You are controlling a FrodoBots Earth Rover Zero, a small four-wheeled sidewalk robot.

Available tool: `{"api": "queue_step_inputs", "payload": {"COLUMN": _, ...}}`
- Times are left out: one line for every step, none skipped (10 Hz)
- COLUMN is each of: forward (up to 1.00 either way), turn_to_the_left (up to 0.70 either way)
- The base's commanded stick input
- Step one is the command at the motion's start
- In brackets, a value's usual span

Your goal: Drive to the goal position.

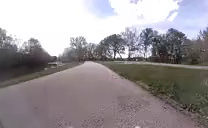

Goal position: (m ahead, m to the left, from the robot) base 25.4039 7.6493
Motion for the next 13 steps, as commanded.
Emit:
{"api": "queue_step_inputs", "payload": {"forward": 1.00, "turn_to_the_left": 0.00}}
{"api": "queue_step_inputs", "payload": {"forward": 1.00, "turn_to_the_left": 0.00}}
{"api": "queue_step_inputs", "payload": {"forward": 1.00, "turn_to_the_left": 0.00}}
{"api": "queue_step_inputs", "payload": {"forward": 1.00, "turn_to_the_left": 0.00}}
{"api": "queue_step_inputs", "payload": {"forward": 1.00, "turn_to_the_left": 0.00}}
{"api": "queue_step_inputs", "payload": {"forward": 1.00, "turn_to_the_left": 0.00}}
{"api": "queue_step_inputs", "payload": {"forward": 1.00, "turn_to_the_left": 0.00}}
{"api": "queue_step_inputs", "payload": {"forward": 1.00, "turn_to_the_left": 0.00}}
{"api": "queue_step_inputs", "payload": {"forward": 1.00, "turn_to_the_left": 0.00}}
{"api": "queue_step_inputs", "payload": {"forward": 1.00, "turn_to_the_left": 0.00}}
{"api": "queue_step_inputs", "payload": {"forward": 1.00, "turn_to_the_left": 0.00}}
{"api": "queue_step_inputs", "payload": {"forward": 1.00, "turn_to_the_left": 0.00}}
{"api": "queue_step_inputs", "payload": {"forward": 1.00, "turn_to_the_left": 0.00}}
